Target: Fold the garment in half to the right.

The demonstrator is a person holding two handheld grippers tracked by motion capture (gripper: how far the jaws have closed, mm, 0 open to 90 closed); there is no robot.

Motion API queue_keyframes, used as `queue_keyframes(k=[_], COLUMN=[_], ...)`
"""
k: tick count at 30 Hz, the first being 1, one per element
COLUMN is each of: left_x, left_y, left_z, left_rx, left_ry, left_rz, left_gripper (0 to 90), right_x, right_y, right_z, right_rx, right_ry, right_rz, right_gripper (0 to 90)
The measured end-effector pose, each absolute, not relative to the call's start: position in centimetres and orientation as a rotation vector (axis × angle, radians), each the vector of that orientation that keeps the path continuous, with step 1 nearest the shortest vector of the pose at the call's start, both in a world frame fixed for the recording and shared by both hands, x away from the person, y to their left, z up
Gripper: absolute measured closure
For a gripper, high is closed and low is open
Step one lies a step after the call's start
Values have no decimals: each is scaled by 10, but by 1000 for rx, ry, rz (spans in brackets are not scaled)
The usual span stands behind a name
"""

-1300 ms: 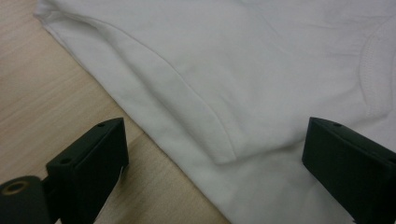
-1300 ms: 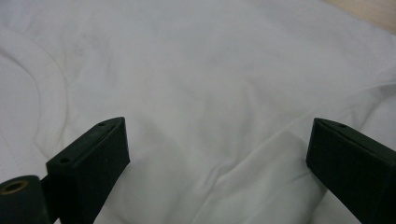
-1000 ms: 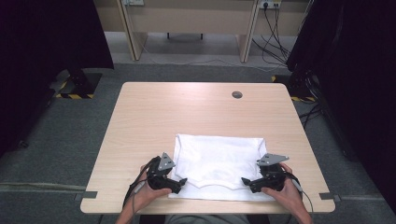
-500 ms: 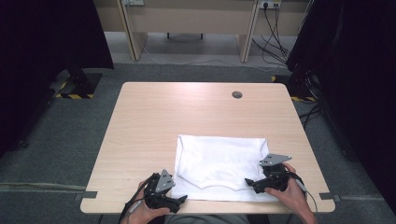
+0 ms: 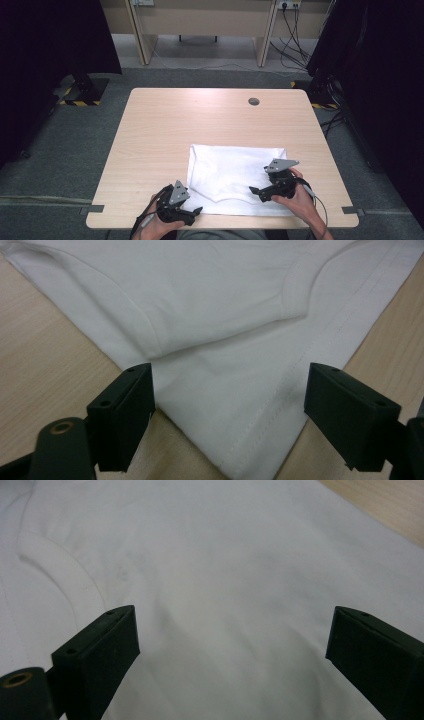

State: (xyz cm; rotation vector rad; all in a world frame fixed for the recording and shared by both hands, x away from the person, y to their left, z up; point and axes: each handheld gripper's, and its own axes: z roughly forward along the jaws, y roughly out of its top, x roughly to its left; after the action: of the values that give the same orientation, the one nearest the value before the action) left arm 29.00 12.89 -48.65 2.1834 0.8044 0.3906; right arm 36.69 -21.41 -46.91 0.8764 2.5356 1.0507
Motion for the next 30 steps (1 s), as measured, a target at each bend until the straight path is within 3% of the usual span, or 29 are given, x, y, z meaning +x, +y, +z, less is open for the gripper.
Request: queue_keyframes(k=[20,30], left_x=[290,285], left_y=[127,120], left_z=[-490,-490], left_rx=[2151,2162], left_ry=[780,757], left_rz=[359,346], left_gripper=[295,311], right_x=[398,403], right_y=[-169,-176], right_z=[-466,-477], right_rx=[834,842], right_ry=[2590,2623], right_rz=[1081,948], right_gripper=[84,70])
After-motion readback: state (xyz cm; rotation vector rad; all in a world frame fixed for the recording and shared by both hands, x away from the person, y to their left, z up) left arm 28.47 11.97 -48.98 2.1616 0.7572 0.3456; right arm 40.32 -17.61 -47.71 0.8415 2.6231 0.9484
